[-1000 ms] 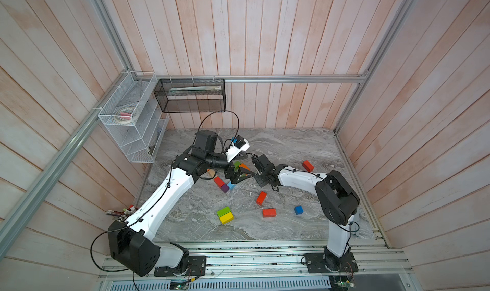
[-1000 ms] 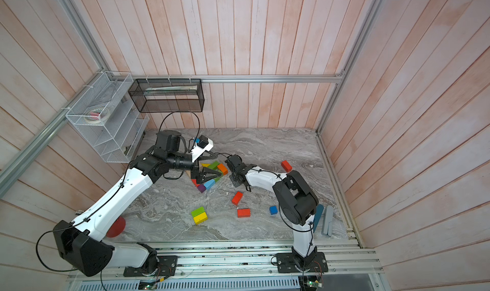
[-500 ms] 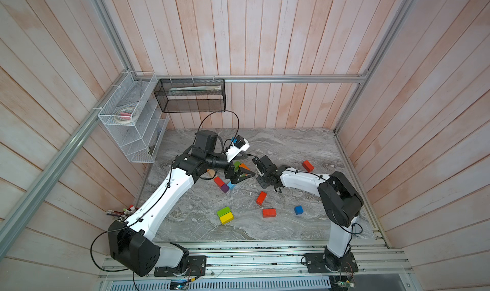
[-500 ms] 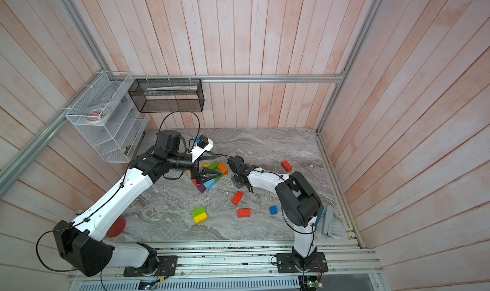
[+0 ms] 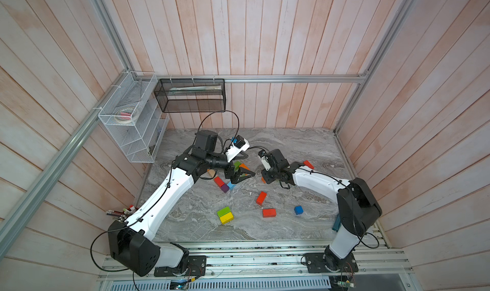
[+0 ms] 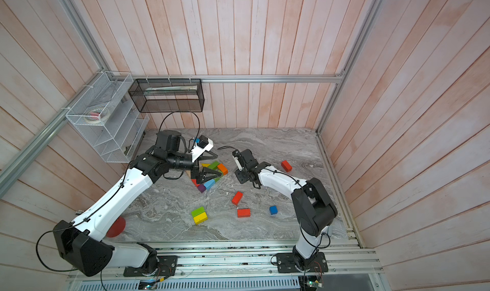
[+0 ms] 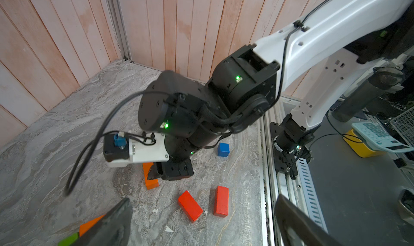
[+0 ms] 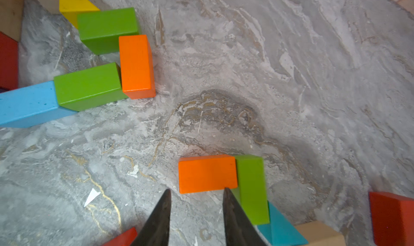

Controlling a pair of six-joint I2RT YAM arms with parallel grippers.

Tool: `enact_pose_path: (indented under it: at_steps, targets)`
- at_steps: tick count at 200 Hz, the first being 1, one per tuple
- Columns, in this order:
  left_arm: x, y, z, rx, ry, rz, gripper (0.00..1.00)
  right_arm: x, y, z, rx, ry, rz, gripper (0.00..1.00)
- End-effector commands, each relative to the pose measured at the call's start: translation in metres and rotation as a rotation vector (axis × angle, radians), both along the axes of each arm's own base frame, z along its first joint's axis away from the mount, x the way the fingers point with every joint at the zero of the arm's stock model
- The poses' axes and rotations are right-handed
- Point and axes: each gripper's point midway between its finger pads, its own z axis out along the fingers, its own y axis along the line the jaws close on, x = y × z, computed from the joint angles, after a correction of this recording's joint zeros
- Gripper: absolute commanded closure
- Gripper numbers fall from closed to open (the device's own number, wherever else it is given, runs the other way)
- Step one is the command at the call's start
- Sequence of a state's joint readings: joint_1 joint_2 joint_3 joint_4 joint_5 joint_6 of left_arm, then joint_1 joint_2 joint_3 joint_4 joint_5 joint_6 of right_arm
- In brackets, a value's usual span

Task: Assemble a heart with building blocks
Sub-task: Assemble the building block at the center of the board, then pick up the building block from the center of the board.

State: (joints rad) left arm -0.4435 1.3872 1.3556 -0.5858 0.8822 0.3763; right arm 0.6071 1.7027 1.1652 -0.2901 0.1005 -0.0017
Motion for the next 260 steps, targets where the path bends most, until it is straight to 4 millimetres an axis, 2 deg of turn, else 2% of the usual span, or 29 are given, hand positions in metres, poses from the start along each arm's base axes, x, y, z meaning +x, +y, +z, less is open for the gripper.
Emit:
enact_pose_path:
  at_steps: [1, 50, 68, 98, 141, 165, 215, 260]
  targets:
    - [-0.006, 0.000, 0.005, -0.020, -0.012, -0.017, 0.00, 0.004, -0.031, 0.008, 0.078, 0.023, -0.054, 0.60]
    - [-0.007, -0.001, 0.004, -0.025, -0.007, -0.025, 0.00, 0.040, -0.138, 0.026, 0.125, -0.046, -0.259, 0.53]
    - [-0.007, -0.001, 0.005, -0.026, -0.006, -0.026, 0.00, 0.051, -0.164, 0.028, 0.107, -0.072, -0.311, 0.50]
    - [-0.008, -0.003, 0.004, -0.031, 0.001, -0.034, 0.00, 0.064, -0.200, 0.014, 0.052, -0.049, -0.392, 0.43]
    - [-0.008, -0.002, 0.004, -0.034, 0.002, -0.036, 0.00, 0.080, -0.218, -0.010, -0.001, 0.002, -0.406, 0.33]
    - [-0.009, -0.003, 0.004, -0.035, 0.005, -0.039, 0.00, 0.088, -0.228, -0.021, -0.010, 0.027, -0.414, 0.31]
    - [-0.008, -0.003, 0.004, -0.035, 0.005, -0.040, 0.00, 0.102, -0.241, -0.043, -0.020, 0.080, -0.412, 0.31]
    - [-0.008, -0.003, 0.004, -0.033, 0.005, -0.037, 0.00, 0.105, -0.233, -0.052, 0.025, 0.111, -0.377, 0.38]
